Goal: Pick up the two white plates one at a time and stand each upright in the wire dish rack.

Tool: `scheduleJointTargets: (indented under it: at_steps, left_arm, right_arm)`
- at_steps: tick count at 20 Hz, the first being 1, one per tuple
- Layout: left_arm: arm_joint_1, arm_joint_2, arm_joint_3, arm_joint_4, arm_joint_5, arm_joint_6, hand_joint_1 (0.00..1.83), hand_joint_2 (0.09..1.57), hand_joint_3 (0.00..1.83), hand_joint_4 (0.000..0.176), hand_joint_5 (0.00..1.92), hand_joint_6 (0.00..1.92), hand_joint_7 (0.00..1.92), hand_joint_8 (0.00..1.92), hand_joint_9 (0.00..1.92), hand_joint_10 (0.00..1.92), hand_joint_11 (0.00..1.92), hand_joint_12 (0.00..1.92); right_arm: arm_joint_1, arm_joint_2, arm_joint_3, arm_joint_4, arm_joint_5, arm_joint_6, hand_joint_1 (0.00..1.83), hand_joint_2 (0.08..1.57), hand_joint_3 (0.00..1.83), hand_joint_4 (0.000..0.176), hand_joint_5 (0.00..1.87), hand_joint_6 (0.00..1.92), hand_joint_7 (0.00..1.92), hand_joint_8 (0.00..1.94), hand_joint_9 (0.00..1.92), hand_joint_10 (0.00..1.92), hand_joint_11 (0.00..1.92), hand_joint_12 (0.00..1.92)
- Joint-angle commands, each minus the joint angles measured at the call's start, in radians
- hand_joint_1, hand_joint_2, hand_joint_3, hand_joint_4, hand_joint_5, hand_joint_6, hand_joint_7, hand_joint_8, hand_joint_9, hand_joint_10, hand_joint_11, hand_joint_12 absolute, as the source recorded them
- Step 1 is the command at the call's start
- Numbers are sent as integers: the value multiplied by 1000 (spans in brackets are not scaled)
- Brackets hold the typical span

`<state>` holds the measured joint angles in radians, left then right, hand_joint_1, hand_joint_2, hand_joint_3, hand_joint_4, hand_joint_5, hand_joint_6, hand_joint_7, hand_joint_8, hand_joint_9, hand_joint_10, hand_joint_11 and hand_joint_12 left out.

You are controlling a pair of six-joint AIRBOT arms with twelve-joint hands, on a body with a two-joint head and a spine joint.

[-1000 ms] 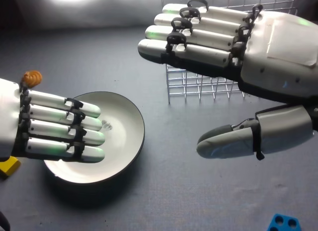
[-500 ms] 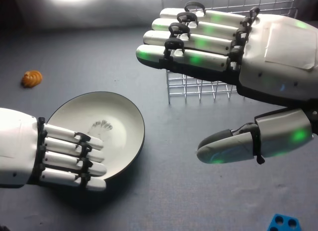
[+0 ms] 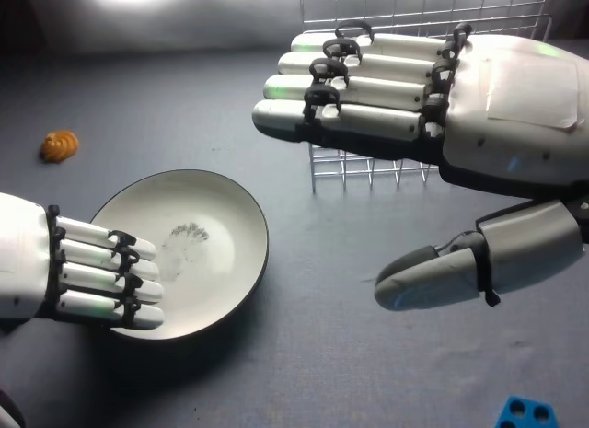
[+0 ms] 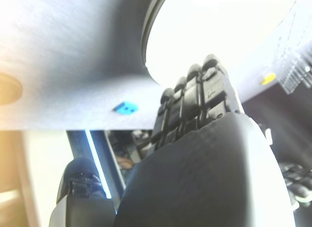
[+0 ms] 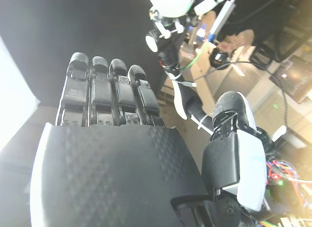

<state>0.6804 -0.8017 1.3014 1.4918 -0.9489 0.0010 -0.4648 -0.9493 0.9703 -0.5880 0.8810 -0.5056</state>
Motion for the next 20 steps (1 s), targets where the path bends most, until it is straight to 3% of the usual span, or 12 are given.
scheduleJointTargets:
  at_steps: [1, 8, 11, 20]
  left_arm:
    - [0, -1, 5, -58, -33, -3, 0, 1043, 14, 0, 0, 0, 0, 0, 0, 0, 0, 0]
    - [25, -23, 60, -58, -16, -14, 0, 1023, 3, 0, 0, 0, 0, 0, 0, 0, 0, 0]
    - [28, -32, 81, -58, -9, -14, 0, 1018, 0, 0, 0, 0, 0, 0, 0, 0, 0, 0]
    - [38, -65, 142, -57, 10, -22, 0, 1035, 7, 0, 0, 0, 0, 0, 0, 0, 0, 0]
  right_arm:
    - [11, 2, -1, 47, 124, 4, 0, 1098, 4, 0, 0, 0, 0, 0, 0, 0, 0, 0]
    - [9, -11, 46, -13, 160, 13, 0, 1099, 3, 0, 0, 0, 0, 0, 0, 0, 0, 0]
    - [9, -22, 87, -61, 201, 89, 0, 1090, 0, 0, 0, 0, 0, 0, 0, 0, 0, 0]
    - [10, -35, 87, -91, 123, 70, 0, 1102, 2, 0, 0, 0, 0, 0, 0, 0, 0, 0]
